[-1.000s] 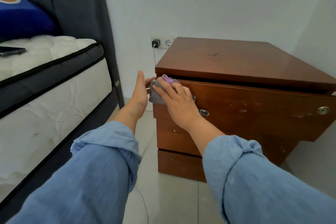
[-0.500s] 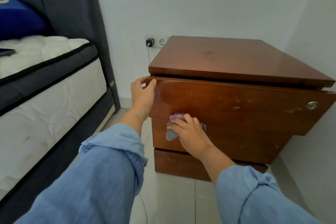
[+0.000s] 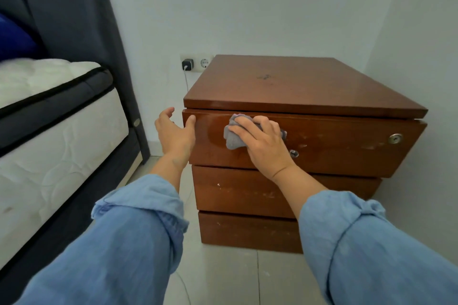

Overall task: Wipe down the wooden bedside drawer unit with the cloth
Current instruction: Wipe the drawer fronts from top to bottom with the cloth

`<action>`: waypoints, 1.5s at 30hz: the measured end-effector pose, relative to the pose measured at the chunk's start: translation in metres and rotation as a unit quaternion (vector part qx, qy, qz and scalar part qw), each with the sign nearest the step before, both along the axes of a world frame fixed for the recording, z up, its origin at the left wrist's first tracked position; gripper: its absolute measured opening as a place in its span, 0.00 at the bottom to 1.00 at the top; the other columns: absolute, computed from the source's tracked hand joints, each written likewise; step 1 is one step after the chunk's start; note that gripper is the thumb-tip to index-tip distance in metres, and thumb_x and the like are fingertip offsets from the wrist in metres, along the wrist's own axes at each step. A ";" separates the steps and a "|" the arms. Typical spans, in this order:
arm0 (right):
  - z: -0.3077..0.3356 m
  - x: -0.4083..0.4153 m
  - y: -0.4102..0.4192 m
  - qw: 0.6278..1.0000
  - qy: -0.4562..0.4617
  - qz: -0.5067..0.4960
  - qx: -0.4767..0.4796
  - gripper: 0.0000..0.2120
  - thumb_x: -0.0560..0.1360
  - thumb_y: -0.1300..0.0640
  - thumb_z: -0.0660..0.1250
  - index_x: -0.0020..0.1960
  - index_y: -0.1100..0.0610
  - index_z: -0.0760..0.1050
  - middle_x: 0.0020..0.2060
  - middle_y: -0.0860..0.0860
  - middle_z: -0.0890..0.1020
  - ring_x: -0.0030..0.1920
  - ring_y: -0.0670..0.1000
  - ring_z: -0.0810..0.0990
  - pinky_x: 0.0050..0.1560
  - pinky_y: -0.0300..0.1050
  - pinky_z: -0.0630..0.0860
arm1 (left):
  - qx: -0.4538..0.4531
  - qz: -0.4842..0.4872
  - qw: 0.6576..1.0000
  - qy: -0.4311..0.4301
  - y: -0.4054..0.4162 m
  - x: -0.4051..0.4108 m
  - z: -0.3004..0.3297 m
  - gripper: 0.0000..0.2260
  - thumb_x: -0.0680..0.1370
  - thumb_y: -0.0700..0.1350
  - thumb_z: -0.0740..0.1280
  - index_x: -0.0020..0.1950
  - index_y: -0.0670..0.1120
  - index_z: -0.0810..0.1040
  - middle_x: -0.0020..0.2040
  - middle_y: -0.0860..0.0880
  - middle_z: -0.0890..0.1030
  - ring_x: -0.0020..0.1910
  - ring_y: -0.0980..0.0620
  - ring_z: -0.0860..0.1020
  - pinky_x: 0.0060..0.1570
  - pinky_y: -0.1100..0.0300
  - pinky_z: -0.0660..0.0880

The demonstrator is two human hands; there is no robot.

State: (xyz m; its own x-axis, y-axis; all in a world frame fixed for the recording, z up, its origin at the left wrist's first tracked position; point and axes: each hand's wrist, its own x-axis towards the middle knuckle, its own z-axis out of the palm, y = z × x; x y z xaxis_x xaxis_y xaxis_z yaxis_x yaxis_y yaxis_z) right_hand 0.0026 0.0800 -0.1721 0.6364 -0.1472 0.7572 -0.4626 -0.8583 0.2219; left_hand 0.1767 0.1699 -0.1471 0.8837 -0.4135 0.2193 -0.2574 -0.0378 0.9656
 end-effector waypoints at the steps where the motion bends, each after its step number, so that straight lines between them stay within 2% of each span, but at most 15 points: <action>1: 0.000 0.002 -0.004 1.000 0.007 -0.004 -0.003 0.26 0.67 0.66 0.70 0.64 0.52 0.72 0.62 0.51 0.76 0.57 0.55 0.67 0.53 0.49 0.66 | -0.001 -0.002 1.000 -0.005 -0.001 0.002 -0.001 0.25 0.76 0.50 0.69 0.71 0.49 0.64 0.70 0.48 0.66 0.68 0.49 0.68 0.67 0.49 0.69; 4: -0.002 0.006 -0.019 0.999 0.039 -0.010 -0.010 0.28 0.67 0.67 0.70 0.65 0.51 0.71 0.64 0.50 0.75 0.58 0.55 0.66 0.53 0.47 0.62 | 0.000 -0.019 0.999 -0.026 -0.008 0.008 -0.007 0.28 0.75 0.51 0.70 0.71 0.50 0.63 0.71 0.49 0.65 0.69 0.49 0.67 0.67 0.49 0.68; 10: -0.015 0.012 -0.028 0.998 0.059 -0.015 0.001 0.31 0.65 0.66 0.73 0.65 0.51 0.70 0.64 0.50 0.72 0.59 0.54 0.66 0.53 0.50 0.67 | 0.002 -0.014 0.998 -0.057 -0.023 0.016 -0.013 0.35 0.72 0.54 0.73 0.73 0.51 0.60 0.73 0.49 0.62 0.71 0.48 0.65 0.69 0.46 0.67; 12: -0.026 0.008 -0.029 0.996 0.090 -0.008 -0.003 0.32 0.63 0.67 0.73 0.65 0.51 0.70 0.65 0.49 0.70 0.60 0.54 0.66 0.54 0.49 0.64 | 0.002 -0.007 0.998 -0.062 -0.026 0.016 -0.014 0.36 0.71 0.53 0.74 0.74 0.51 0.59 0.73 0.49 0.61 0.71 0.48 0.64 0.70 0.46 0.66; 15: -0.046 -0.004 -0.026 0.992 0.127 0.002 -0.007 0.31 0.58 0.69 0.75 0.59 0.50 0.75 0.60 0.49 0.77 0.58 0.55 0.66 0.52 0.48 0.60 | 0.001 -0.005 0.998 -0.057 -0.026 0.015 -0.014 0.37 0.71 0.52 0.74 0.74 0.50 0.59 0.74 0.49 0.60 0.72 0.47 0.63 0.71 0.47 0.64; 19: -0.075 -0.022 -0.020 0.986 0.155 -0.006 0.060 0.24 0.57 0.66 0.76 0.50 0.49 0.79 0.52 0.48 0.81 0.56 0.52 0.66 0.52 0.48 0.59 | 0.003 0.001 0.999 -0.053 -0.027 0.016 -0.013 0.37 0.72 0.51 0.74 0.75 0.49 0.59 0.74 0.49 0.59 0.73 0.47 0.62 0.72 0.47 0.63; 21: -0.084 -0.039 -0.019 0.988 0.121 -0.031 0.093 0.19 0.60 0.64 0.77 0.47 0.49 0.80 0.50 0.47 0.82 0.55 0.51 0.66 0.53 0.47 0.60 | 0.008 0.014 0.999 -0.047 -0.027 0.014 -0.013 0.36 0.72 0.51 0.74 0.75 0.49 0.58 0.74 0.49 0.59 0.73 0.47 0.61 0.72 0.48 0.62; 23: -0.080 -0.055 -0.019 0.991 0.073 -0.039 0.104 0.18 0.61 0.66 0.75 0.47 0.50 0.80 0.50 0.48 0.82 0.55 0.52 0.67 0.53 0.48 0.60 | 0.010 0.027 0.999 -0.040 -0.026 0.012 -0.014 0.36 0.72 0.51 0.74 0.75 0.50 0.59 0.74 0.49 0.59 0.73 0.47 0.62 0.71 0.48 0.63; 28: -0.019 -0.059 -0.023 0.999 -0.009 -0.006 0.037 0.12 0.70 0.65 0.61 0.48 0.53 0.77 0.52 0.50 0.81 0.56 0.54 0.68 0.52 0.50 0.64 | 0.015 0.028 0.999 -0.011 -0.029 0.008 -0.016 0.34 0.72 0.55 0.72 0.73 0.52 0.60 0.74 0.49 0.60 0.72 0.47 0.63 0.69 0.46 0.66; 32: 0.008 -0.056 -0.036 1.000 -0.029 0.001 -0.002 0.14 0.70 0.68 0.66 0.50 0.53 0.77 0.54 0.50 0.80 0.57 0.54 0.68 0.52 0.50 0.65 | 0.006 0.027 0.999 0.016 -0.028 0.000 -0.018 0.33 0.73 0.55 0.72 0.73 0.51 0.61 0.74 0.48 0.60 0.71 0.46 0.65 0.69 0.47 0.67; 37: 0.003 -0.055 -0.054 0.999 -0.017 -0.001 -0.031 0.13 0.69 0.66 0.70 0.50 0.54 0.77 0.54 0.52 0.80 0.57 0.55 0.67 0.52 0.51 0.64 | 0.007 0.022 1.000 0.013 -0.027 -0.002 -0.017 0.33 0.73 0.57 0.70 0.74 0.52 0.59 0.74 0.48 0.59 0.71 0.46 0.65 0.67 0.47 0.67; 45: -0.028 -0.064 -0.053 0.999 -0.040 -0.004 0.013 0.14 0.66 0.68 0.72 0.48 0.56 0.78 0.52 0.53 0.81 0.55 0.55 0.67 0.50 0.55 0.72 | 0.000 0.025 1.000 0.000 -0.030 -0.001 -0.026 0.34 0.73 0.59 0.70 0.74 0.52 0.58 0.74 0.49 0.60 0.71 0.47 0.64 0.68 0.47 0.67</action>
State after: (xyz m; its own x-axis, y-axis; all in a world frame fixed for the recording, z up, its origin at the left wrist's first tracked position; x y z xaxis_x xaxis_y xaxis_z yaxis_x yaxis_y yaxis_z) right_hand -0.0615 0.0270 -0.2004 0.5722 -0.1719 0.8019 -0.4850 -0.8594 0.1618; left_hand 0.1762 0.1395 -0.1728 0.9033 -0.3688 0.2190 -0.2546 -0.0500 0.9658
